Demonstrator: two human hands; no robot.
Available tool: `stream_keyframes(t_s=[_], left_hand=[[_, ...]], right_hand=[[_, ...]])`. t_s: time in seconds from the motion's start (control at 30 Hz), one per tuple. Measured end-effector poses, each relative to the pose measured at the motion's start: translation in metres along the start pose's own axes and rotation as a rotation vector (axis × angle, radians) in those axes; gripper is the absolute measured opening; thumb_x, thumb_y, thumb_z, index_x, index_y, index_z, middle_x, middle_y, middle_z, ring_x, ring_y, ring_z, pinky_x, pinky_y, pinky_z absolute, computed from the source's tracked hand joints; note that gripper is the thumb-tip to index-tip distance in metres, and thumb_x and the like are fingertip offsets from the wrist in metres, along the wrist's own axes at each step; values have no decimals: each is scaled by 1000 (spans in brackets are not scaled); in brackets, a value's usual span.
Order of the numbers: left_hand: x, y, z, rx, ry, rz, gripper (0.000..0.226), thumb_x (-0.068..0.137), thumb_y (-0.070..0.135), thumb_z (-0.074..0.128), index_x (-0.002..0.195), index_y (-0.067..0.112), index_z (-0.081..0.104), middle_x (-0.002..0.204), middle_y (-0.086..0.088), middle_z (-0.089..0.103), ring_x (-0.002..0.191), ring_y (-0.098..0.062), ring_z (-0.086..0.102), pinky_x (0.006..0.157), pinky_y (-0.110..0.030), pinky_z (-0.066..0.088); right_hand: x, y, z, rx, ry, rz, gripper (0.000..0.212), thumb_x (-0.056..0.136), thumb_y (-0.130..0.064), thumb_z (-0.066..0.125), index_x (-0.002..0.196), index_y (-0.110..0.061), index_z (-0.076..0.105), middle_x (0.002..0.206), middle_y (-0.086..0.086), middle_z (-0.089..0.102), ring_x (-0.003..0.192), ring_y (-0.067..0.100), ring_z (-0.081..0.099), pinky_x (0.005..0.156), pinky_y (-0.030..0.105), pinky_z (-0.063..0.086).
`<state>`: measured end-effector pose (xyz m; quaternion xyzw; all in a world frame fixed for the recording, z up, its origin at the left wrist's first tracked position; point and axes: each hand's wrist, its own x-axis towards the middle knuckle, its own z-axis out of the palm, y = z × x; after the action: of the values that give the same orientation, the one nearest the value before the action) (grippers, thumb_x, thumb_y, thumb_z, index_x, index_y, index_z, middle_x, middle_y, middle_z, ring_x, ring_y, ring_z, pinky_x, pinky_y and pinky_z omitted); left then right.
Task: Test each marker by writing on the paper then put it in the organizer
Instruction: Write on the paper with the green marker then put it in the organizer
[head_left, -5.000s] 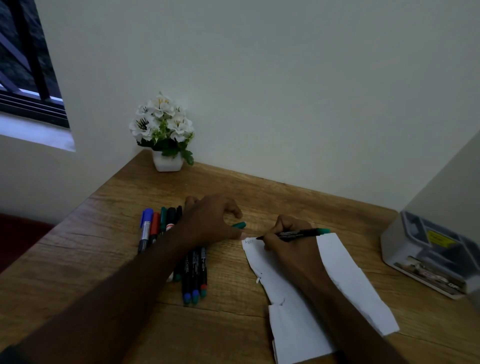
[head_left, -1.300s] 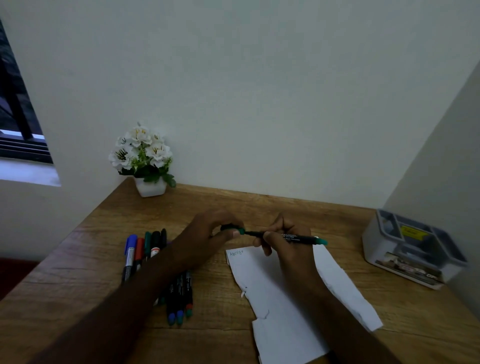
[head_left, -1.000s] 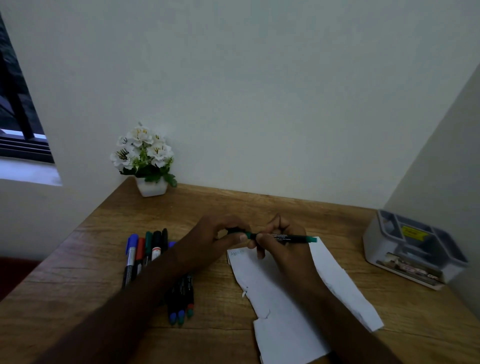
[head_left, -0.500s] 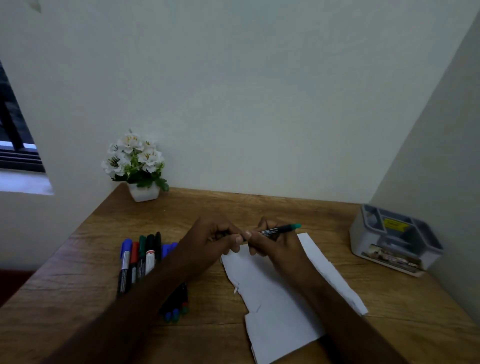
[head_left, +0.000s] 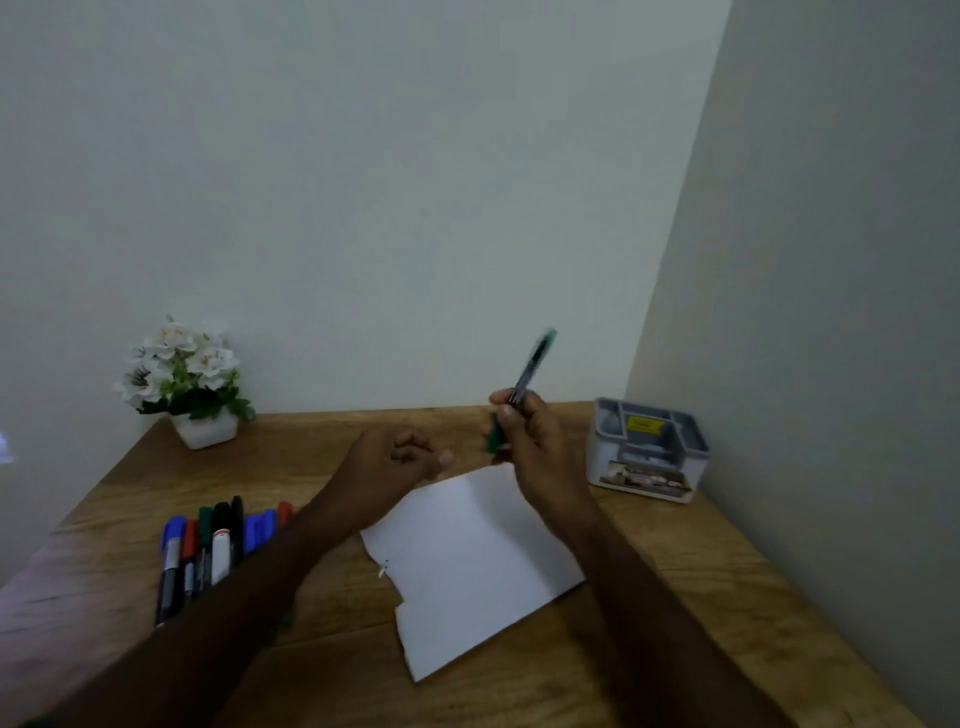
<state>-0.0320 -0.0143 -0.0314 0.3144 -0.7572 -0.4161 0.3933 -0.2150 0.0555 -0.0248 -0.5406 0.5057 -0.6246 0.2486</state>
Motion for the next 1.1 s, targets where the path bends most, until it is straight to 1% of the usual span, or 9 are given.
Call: stream_keyframes(t_s=[0.07, 0.13, 0.23, 0.37, 0.43, 0.6, 0.73, 0.97, 1.1], left_hand=[[13, 10, 16, 112, -72, 60, 7, 79, 25, 78, 80, 19, 74, 76, 7, 73, 72, -2, 67, 63, -11, 48], [27, 19, 37, 169, -139, 98, 14, 75, 32, 80, 81, 21, 73, 74, 9, 72, 70, -2, 66, 62, -14, 48], [50, 34, 72, 246, -214, 157, 26, 72, 39, 81, 85, 19, 73, 76, 8, 72, 72, -3, 65, 62, -13, 48], [75, 52, 111, 308, -286, 213, 25, 73, 41, 80, 83, 20, 72, 77, 3, 71, 74, -12, 66, 66, -28, 52], [82, 57, 125, 328, -317, 239, 25, 74, 41, 79, 84, 19, 72, 77, 3, 72, 74, -11, 66, 66, -28, 53], [89, 59, 143, 364, -333, 254, 24, 75, 39, 79, 82, 18, 71, 73, 0, 70, 70, -13, 65, 56, -14, 45], [90, 57, 145, 380, -360, 245, 22, 76, 39, 78, 82, 20, 70, 73, 2, 69, 70, -12, 64, 58, -16, 46], [90, 58, 146, 415, -376, 275, 21, 77, 38, 77, 86, 23, 67, 79, 2, 69, 73, -11, 64, 58, -11, 45], [90, 59, 142, 403, -374, 295, 20, 76, 38, 78, 85, 22, 69, 77, 2, 70, 72, -11, 65, 58, -12, 46]], right_hand=[[1, -7, -37, -284, 79, -89, 15, 101, -15, 54, 116, -17, 53, 71, -4, 58, 63, 1, 53, 61, 15, 44], [2, -15, -76, -534, 168, -129, 18, 96, -18, 62, 111, -19, 52, 67, -4, 59, 58, 3, 53, 55, 17, 41], [5, -37, -133, -772, 298, -89, 11, 89, -23, 71, 96, -19, 64, 76, -3, 67, 66, 5, 61, 62, 22, 50], [6, -64, -186, -1024, 321, -44, 16, 84, -21, 77, 98, -13, 76, 97, 7, 75, 82, 16, 68, 76, 24, 56], [5, -71, -200, -1108, 309, -14, 18, 83, -18, 77, 99, -9, 77, 100, 10, 75, 88, 21, 70, 79, 28, 58], [7, -72, -218, -1194, 269, 96, 17, 80, -15, 78, 96, -8, 77, 97, 11, 75, 84, 21, 70, 76, 30, 60], [12, -61, -222, -1226, 205, 180, 16, 78, -12, 80, 94, -10, 78, 97, 10, 75, 87, 21, 70, 73, 25, 55], [16, -33, -214, -1217, 87, 281, 21, 73, -14, 85, 92, -16, 77, 106, 11, 73, 94, 23, 70, 81, 36, 61], [13, -36, -215, -1225, 103, 296, 29, 74, -17, 85, 101, -17, 75, 114, 9, 68, 97, 21, 68, 78, 27, 54]])
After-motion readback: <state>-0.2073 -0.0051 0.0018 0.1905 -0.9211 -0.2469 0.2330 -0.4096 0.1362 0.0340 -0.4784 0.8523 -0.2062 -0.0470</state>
